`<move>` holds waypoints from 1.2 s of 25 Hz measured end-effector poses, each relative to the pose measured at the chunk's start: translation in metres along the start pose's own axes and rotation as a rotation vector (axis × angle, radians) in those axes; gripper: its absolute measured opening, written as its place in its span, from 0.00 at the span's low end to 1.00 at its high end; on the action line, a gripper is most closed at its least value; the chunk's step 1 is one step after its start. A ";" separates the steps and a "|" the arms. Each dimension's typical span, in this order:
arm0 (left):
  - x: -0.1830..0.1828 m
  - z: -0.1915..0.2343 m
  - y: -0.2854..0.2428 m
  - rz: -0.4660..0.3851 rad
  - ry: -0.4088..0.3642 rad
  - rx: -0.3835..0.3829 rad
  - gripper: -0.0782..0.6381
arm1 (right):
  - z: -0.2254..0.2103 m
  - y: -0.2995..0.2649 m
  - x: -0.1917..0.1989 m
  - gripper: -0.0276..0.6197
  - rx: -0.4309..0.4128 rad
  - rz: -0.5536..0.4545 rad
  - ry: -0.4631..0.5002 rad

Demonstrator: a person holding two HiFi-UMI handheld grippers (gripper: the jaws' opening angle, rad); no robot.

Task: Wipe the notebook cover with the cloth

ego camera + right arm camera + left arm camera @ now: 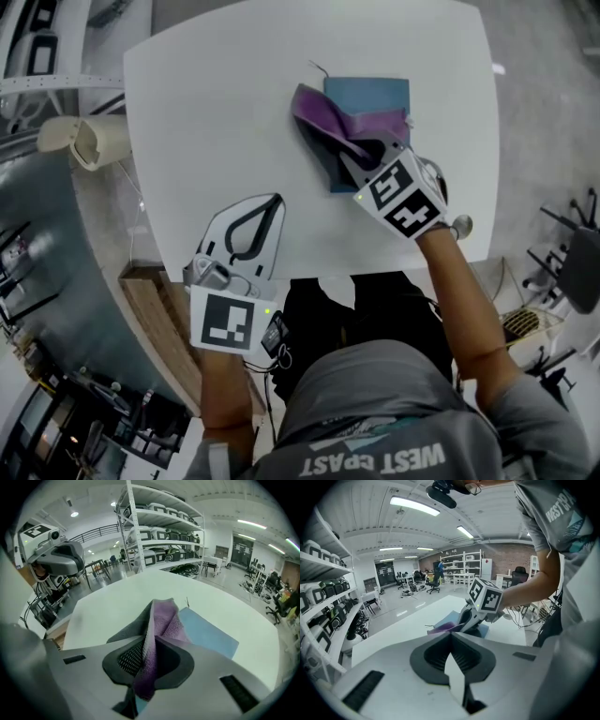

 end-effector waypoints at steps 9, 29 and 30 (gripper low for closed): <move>-0.037 -0.010 -0.020 -0.006 -0.070 0.054 0.11 | -0.065 0.041 0.070 0.14 0.114 0.033 -0.168; -0.012 -0.001 -0.005 -0.008 -0.005 0.002 0.11 | -0.011 0.002 -0.009 0.14 0.020 0.010 0.052; -0.010 0.000 -0.003 -0.006 -0.001 -0.001 0.11 | -0.006 -0.002 -0.015 0.14 0.011 0.008 0.064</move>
Point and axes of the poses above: the fingertips, and each gripper's own axes: y backward along the fingers, z to its left, x out of its underside, the point moved 1 cm from there along y, backward along the fingers, and after that the axes turned 11 degrees about z, right-handed, at the moved point
